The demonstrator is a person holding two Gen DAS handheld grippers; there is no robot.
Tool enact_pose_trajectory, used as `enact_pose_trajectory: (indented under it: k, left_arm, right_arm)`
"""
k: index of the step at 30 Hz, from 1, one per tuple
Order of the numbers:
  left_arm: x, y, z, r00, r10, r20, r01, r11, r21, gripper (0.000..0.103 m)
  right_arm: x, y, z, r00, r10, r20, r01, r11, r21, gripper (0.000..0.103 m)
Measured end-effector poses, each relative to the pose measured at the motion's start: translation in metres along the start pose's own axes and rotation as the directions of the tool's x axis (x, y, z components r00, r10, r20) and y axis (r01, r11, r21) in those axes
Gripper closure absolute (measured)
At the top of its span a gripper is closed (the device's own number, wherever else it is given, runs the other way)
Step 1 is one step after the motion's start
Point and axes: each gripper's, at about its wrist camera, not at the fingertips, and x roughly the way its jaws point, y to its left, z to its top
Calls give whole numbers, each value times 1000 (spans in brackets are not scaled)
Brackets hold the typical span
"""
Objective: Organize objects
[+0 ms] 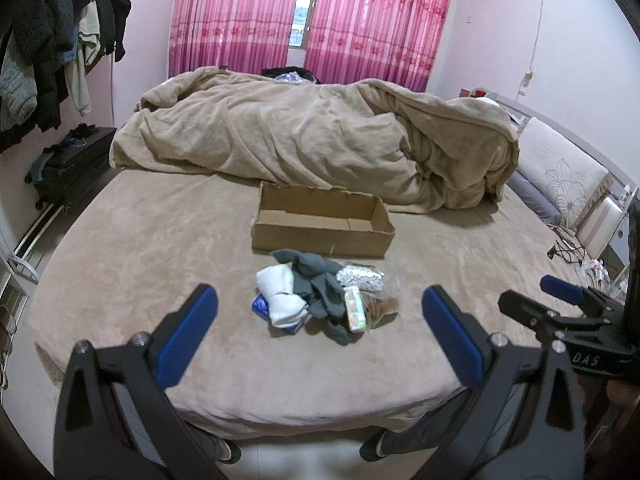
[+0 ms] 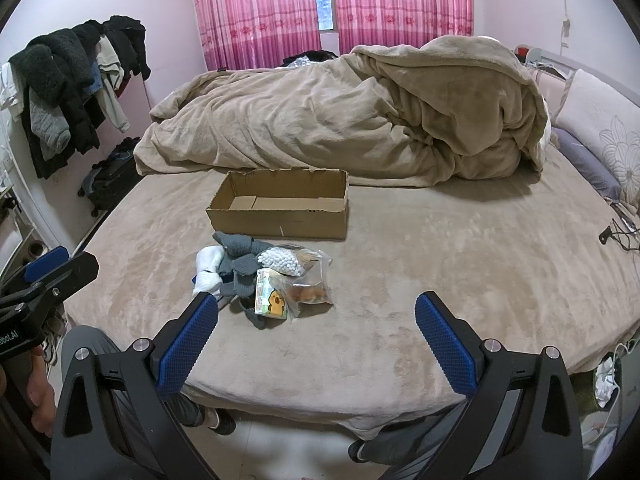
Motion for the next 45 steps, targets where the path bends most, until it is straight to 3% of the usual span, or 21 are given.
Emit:
enact_pose_trajectory:
  k: [34, 45]
  left_arm:
    - [3, 3, 0, 1000, 5, -11, -5, 1000, 3, 0]
    - [53, 11, -6, 998, 38, -44, -37, 999, 21, 0]
  right_arm:
    - [3, 2, -1, 1000, 4, -6, -4, 1000, 4, 2]
    - [37, -1, -1, 999, 3, -37, -2, 1000, 7, 2]
